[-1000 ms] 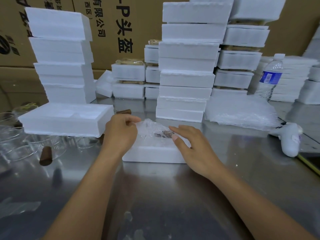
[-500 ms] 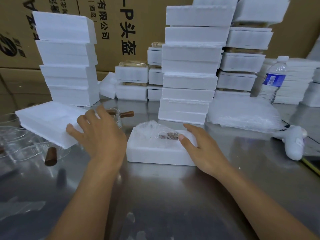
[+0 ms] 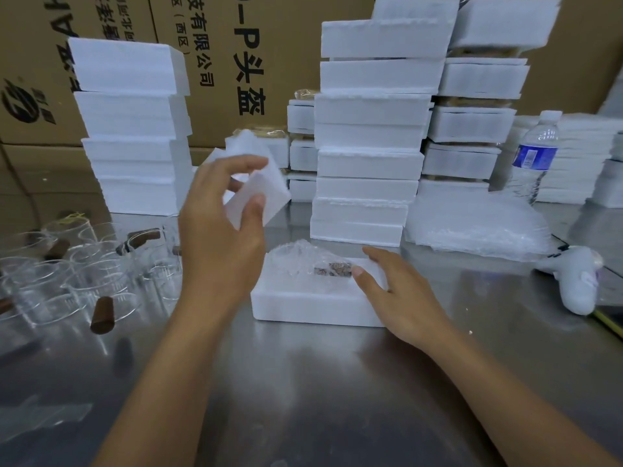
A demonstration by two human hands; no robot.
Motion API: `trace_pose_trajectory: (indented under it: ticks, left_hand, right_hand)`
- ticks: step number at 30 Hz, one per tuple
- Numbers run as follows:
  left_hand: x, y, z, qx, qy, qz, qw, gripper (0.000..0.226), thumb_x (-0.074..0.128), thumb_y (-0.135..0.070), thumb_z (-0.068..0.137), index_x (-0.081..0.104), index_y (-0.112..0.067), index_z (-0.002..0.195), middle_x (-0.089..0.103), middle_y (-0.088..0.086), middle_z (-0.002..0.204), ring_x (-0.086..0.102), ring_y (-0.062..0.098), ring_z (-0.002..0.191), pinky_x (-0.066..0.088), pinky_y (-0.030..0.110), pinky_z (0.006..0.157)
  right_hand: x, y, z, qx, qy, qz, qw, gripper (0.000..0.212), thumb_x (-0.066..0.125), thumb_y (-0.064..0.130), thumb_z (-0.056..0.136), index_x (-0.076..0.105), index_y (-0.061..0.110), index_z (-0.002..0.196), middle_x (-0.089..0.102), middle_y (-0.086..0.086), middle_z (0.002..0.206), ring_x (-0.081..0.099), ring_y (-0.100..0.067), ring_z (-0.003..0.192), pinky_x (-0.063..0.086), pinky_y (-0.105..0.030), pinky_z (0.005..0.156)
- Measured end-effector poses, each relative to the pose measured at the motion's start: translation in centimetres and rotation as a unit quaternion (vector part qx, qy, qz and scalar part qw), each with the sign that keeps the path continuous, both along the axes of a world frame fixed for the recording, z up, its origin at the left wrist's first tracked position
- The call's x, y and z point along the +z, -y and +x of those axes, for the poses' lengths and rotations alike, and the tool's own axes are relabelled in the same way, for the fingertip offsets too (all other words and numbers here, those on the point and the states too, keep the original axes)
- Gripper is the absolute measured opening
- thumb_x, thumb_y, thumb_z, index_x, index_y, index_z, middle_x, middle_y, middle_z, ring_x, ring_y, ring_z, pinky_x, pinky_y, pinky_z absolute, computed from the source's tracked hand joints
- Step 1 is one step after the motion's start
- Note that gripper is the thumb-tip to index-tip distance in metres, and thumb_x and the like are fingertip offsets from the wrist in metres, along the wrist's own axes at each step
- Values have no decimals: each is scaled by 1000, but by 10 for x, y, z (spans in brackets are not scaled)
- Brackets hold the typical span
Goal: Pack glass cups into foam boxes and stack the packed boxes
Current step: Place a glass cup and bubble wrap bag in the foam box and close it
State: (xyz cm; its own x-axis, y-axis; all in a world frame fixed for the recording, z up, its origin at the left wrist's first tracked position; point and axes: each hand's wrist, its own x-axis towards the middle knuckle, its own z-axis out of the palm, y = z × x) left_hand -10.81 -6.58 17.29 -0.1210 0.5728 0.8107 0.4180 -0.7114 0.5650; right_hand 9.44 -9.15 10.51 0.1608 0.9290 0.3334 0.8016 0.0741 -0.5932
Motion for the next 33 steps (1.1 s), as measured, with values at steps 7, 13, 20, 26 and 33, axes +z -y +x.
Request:
trace_pose_trajectory:
  ticks: [7, 13, 20, 26, 33]
  left_hand:
    - [15, 3, -8, -454, 416, -211, 760, 30, 57, -4, 79, 58, -22, 103, 69, -1, 106, 64, 13, 102, 53, 34, 92]
    - [-6, -17, -7, -535, 507, -346, 581, 77, 66, 0, 65, 49, -19, 139, 62, 8, 128, 58, 24, 120, 38, 43, 108]
    - [-21, -31, -2, -397, 480, -394, 676, 29, 59, -7, 86, 57, -19, 113, 64, 9, 125, 56, 23, 122, 41, 46, 106]
    - [-18, -26, 7, -217, 296, -353, 860, 22, 57, -49, 89, 71, -32, 95, 70, -4, 110, 60, 23, 113, 43, 43, 103]
    - [-32, -28, 14, -135, 196, -362, 901, 4, 63, -30, 87, 60, -28, 89, 62, -9, 89, 58, 10, 81, 41, 26, 65]
  right_hand:
    - [2, -4, 2, -8, -147, 53, 988, 68, 21, 67, 85, 30, 36, 145, 41, 12, 145, 32, -7, 135, 18, -26, 112]
    - [25, -7, 10, 43, -419, 161, 893, 30, 35, 60, 90, 52, 42, 108, 68, 17, 99, 67, -5, 90, 39, -23, 78]
    - [27, -6, 17, 32, -439, 91, 893, 8, 57, 34, 90, 60, 34, 98, 65, 6, 96, 64, -5, 66, 47, -24, 64]
    - [26, 2, 6, -17, -379, 55, 924, 10, 53, 38, 92, 53, 29, 96, 50, 15, 87, 55, -1, 65, 42, -6, 47]
    - [26, 10, 4, -44, -289, 20, 956, 28, 52, 47, 89, 49, 29, 110, 48, 11, 74, 51, 5, 59, 36, -6, 51]
